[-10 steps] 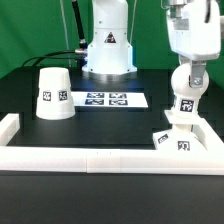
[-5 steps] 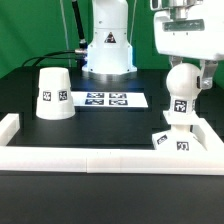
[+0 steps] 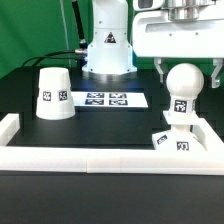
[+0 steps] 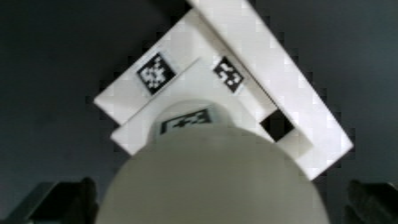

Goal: Assemble lamp

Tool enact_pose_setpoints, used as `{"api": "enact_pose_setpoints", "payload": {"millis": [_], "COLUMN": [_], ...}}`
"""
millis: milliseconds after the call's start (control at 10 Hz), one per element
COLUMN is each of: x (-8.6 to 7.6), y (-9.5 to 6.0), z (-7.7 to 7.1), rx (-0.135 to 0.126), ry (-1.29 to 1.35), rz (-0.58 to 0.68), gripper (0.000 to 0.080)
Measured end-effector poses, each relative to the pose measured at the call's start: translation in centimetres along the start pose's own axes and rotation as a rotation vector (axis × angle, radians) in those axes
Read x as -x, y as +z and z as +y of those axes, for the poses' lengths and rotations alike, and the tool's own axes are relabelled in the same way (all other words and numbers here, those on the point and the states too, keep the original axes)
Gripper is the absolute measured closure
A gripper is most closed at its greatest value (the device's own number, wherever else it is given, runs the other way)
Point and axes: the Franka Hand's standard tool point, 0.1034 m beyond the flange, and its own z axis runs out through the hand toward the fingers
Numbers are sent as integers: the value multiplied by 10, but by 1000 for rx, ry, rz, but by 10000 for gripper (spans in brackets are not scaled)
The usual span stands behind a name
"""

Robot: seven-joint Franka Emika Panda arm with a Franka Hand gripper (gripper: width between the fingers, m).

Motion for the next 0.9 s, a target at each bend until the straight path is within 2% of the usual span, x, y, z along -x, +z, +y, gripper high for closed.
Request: {"api": "enact_pose_setpoints", "payload": {"millis": [200, 400, 900], "x": [-5, -10, -7], "y": [-1, -5, -4], "z": [3, -1, -2], "rx": [15, 35, 51], "ry": [-197, -430, -760], "rz": [3, 7, 6], "gripper": [101, 101, 101]}}
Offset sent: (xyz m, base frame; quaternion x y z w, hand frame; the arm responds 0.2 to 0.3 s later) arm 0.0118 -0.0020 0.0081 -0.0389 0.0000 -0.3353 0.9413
